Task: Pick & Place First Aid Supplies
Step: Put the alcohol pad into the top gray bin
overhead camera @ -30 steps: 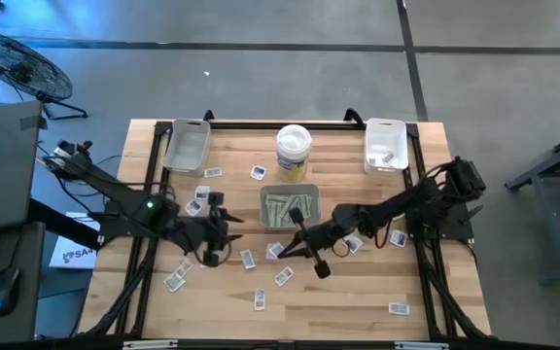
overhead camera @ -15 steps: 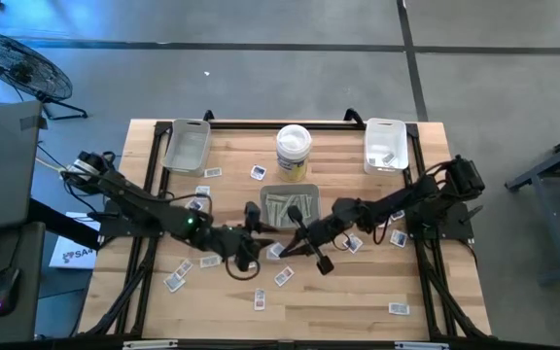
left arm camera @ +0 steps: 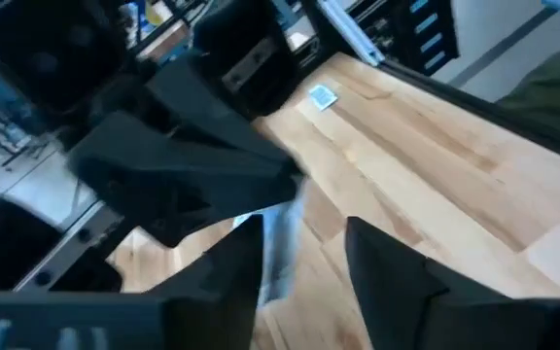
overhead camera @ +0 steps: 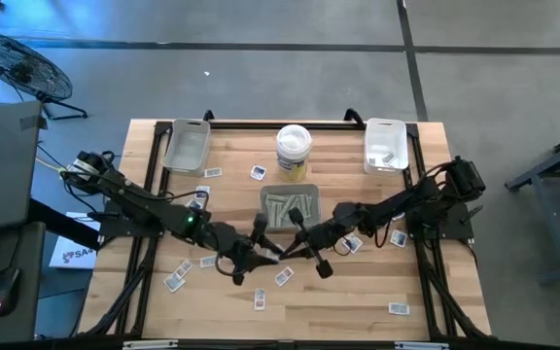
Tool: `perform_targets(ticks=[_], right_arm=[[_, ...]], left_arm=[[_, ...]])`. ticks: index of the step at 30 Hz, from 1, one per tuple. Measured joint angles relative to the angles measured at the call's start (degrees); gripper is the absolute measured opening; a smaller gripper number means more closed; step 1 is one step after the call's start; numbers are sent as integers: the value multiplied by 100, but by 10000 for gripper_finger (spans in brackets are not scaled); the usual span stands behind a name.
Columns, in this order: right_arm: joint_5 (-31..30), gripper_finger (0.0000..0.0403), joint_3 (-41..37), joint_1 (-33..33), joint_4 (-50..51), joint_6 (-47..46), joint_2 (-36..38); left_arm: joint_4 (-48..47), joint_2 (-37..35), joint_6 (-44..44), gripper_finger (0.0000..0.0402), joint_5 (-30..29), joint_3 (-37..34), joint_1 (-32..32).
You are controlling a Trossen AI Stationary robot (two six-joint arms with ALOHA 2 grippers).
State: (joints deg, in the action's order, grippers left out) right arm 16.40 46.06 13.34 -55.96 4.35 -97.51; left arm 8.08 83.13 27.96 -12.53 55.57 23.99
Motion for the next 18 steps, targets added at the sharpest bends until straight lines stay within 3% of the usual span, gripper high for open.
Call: perform_targets(ticks=[6, 13, 18], right_arm=[[3, 0, 0, 0, 10, 190, 0], [66, 9, 0, 43, 216, 765, 0], [-279, 69, -2, 94, 417, 1370, 56]], left_arm=[[7, 0, -138, 17, -3, 0, 0], [-97, -19, -163, 3, -35, 0, 0], [-611, -184, -206, 2, -329, -8, 2]])
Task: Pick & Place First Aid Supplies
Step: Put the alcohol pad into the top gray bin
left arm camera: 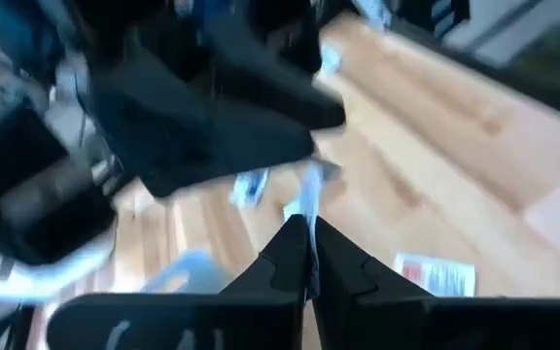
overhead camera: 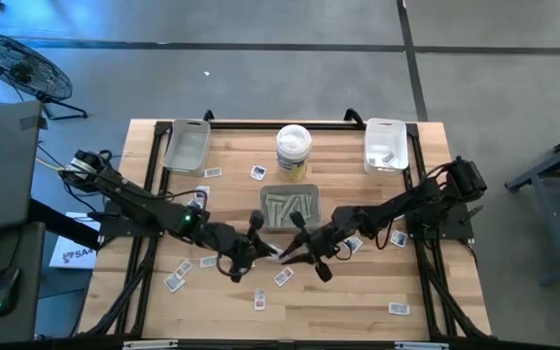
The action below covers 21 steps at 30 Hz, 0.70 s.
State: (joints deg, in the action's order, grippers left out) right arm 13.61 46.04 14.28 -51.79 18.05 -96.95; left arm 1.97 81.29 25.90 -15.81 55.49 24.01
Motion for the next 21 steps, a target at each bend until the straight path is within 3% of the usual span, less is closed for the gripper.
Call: perform_targets(ticks=[7, 10, 16, 21], right_arm=[[-746, 165, 0, 144, -76, 237, 180], [-733, 189, 0, 233, 95, 236, 180], [-992, 201, 0, 402, 488, 20, 170], [-1213, 194, 0, 529, 745, -7, 169]], left_arm=[[-1037, -777, -426, 1, -701, -1, -223], [-1700, -1203, -991, 1, -1604, 5, -590], [-3457, -1561, -2895, 0, -3394, 6, -2020], [-4582, -1469, -4190, 0, -3586, 5, -3443]])
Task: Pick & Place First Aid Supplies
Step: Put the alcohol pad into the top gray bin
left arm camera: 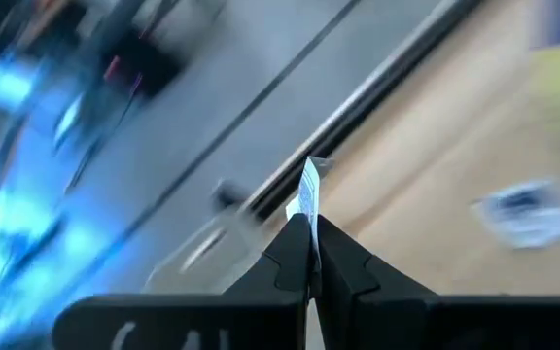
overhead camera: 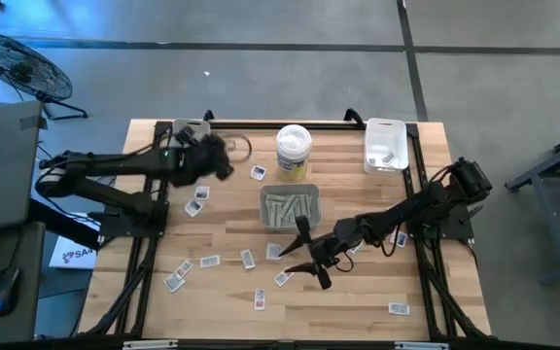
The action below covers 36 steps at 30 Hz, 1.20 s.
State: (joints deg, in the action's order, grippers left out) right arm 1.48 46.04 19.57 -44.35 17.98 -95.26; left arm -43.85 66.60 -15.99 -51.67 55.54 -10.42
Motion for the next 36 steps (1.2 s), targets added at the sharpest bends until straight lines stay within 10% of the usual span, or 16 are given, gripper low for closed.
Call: perform_targets(ticks=[13, 23, 36], right_arm=[[-7, 172, 0, 362, 82, -463, -4], [-253, 172, 0, 331, 47, -450, -7], [-252, 169, 2, 245, -283, -494, -9]], left_arm=[[-322, 749, -719, 0, -74, -463, -2435], [1038, 1136, -242, 0, 1624, -1011, -3918], [1434, 1761, -294, 0, 1835, -1000, -4016]])
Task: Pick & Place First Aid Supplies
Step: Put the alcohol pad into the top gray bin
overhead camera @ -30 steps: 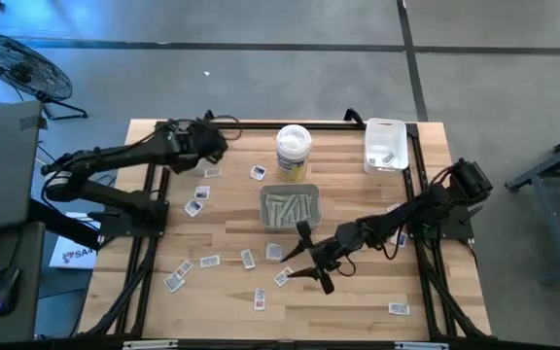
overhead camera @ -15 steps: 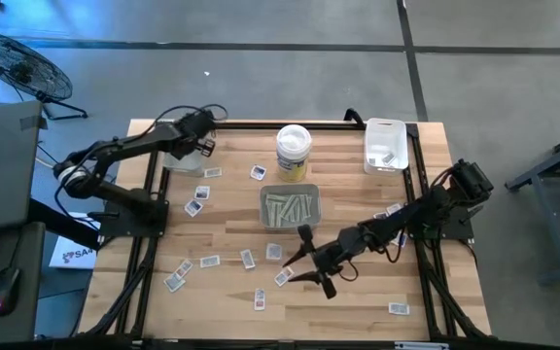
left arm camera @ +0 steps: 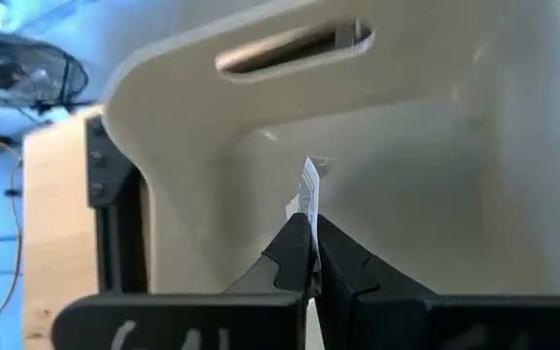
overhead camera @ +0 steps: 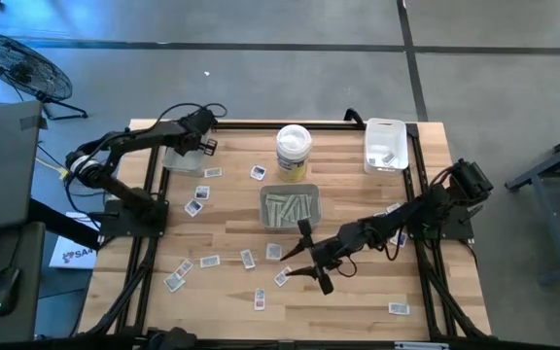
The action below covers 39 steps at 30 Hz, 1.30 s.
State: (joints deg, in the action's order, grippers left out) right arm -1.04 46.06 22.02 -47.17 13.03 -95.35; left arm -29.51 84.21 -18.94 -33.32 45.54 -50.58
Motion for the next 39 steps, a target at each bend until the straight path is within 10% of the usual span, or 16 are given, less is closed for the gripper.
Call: perform_targets(ticks=[17, 30, 39], right_arm=[[-246, 200, 0, -73, -22, -280, 0], [-910, 200, 0, -363, 304, -415, 0], [-2582, 199, 277, 148, 4520, -1831, 1012]], left_arm=[[-712, 49, 501, 123, 18, 513, -154], [-977, -1347, 664, 130, 39, 793, 807], [-984, -1713, 222, 131, -87, 793, 2482]])
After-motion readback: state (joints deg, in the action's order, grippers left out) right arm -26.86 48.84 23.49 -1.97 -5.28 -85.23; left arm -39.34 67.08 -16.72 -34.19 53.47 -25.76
